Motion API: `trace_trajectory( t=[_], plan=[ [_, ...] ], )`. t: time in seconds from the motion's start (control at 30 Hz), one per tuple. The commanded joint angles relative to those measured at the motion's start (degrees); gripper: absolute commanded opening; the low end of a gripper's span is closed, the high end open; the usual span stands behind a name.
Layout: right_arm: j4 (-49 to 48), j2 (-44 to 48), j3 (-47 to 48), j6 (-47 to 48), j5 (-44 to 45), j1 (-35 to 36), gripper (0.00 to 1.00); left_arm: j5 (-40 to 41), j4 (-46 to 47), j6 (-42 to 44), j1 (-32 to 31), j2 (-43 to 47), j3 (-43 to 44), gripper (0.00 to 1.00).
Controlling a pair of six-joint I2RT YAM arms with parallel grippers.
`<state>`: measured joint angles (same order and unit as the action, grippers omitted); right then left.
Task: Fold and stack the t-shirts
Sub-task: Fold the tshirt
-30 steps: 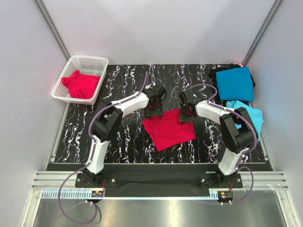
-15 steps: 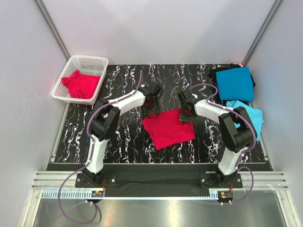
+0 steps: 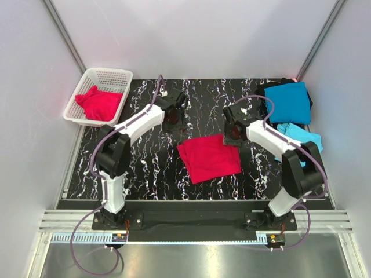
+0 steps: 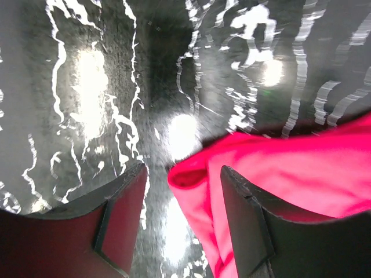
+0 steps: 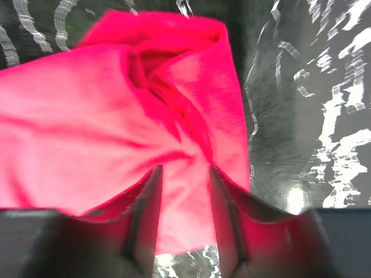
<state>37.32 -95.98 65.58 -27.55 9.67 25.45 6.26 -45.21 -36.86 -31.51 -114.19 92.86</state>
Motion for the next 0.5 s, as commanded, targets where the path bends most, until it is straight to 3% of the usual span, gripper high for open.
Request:
trace_trajectory(
  t=[0.0, 0.17, 0.47],
  plan=[
    [0.9, 5.5, 2.4, 2.3, 2.2, -0.4, 0.49, 0.2, 0.3, 2.0, -1.2, 6.6, -0.6, 0.60],
    [0.6, 4.1, 0.4, 2.0, 1.9, -1.1, 0.54, -0.6, 0.4, 0.7, -3.8, 8.5, -3.1, 0.60],
    [-6.7, 7.1, -6.8, 4.3, -9.0, -9.3, 0.56, -4.1, 3.4, -1.4, -7.5, 9.2, -8.0, 0.60]
  ],
)
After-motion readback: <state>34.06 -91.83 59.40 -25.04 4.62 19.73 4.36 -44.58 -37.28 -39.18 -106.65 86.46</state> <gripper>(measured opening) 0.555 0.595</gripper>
